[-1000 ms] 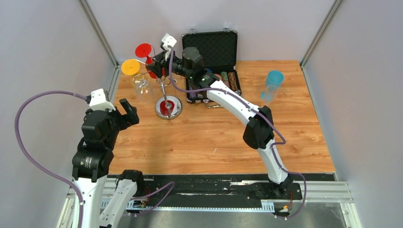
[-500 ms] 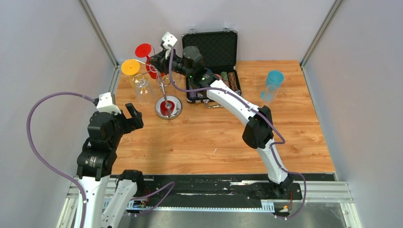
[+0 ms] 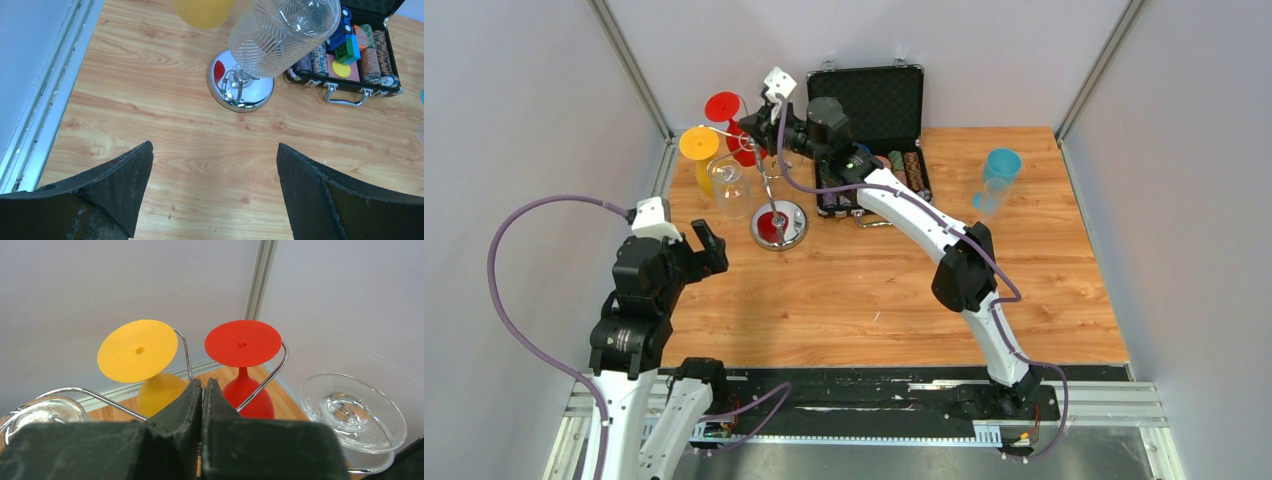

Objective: Take the wine glass off the wine glass rack
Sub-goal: Pick up the wine rack from the center of the board.

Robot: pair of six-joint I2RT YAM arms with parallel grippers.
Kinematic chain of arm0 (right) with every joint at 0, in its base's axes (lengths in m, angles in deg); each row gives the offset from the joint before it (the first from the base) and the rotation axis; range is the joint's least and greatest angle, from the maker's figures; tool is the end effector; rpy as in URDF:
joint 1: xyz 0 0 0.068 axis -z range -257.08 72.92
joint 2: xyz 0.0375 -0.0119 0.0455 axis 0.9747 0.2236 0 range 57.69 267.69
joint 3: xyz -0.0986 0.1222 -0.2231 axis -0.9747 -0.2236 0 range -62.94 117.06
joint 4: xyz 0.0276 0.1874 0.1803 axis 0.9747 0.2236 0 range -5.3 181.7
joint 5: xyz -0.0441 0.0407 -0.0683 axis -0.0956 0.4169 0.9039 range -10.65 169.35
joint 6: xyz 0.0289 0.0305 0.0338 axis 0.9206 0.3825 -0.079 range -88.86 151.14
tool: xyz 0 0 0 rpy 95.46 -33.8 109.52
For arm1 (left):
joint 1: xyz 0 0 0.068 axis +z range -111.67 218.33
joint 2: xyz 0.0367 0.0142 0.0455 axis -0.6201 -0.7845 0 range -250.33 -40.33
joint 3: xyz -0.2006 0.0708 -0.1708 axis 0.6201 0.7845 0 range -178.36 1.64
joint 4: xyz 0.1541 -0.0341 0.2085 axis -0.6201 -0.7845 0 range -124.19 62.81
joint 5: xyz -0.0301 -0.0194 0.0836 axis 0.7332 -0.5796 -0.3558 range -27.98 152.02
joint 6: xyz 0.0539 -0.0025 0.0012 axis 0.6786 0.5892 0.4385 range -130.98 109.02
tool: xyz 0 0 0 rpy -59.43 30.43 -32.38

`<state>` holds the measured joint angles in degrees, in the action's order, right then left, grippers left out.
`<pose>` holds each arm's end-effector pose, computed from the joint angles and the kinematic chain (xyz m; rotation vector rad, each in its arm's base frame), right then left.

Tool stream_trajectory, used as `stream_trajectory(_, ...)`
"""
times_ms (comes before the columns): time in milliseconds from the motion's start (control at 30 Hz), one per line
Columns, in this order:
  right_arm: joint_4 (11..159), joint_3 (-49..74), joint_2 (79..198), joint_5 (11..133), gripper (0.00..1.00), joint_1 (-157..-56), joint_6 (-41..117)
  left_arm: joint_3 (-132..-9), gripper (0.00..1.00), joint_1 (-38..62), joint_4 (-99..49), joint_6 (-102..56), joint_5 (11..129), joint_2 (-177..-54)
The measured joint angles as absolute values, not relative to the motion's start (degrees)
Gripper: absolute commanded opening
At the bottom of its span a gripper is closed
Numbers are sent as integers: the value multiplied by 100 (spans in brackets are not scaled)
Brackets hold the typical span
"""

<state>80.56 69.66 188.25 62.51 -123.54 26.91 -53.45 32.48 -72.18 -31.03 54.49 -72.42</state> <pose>0.3658 0.3999 0.3944 -0.8658 1.2500 0.8093 0.0998 -0.0056 0.3639 -0.3275 1.9274 -0.1701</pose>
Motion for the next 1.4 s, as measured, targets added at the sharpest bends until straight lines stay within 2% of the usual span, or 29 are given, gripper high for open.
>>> stream_trajectory(700, 8088, 6977, 18799, 6295, 0, -12432, 2590, -5152, 100, 3248, -7148, -3101, 5468, -6880)
stream_trajectory(1400, 8762, 6813, 18388, 6277, 0, -12507, 2477, -5150, 100, 3248, -7283, -3088, 5409, -6499)
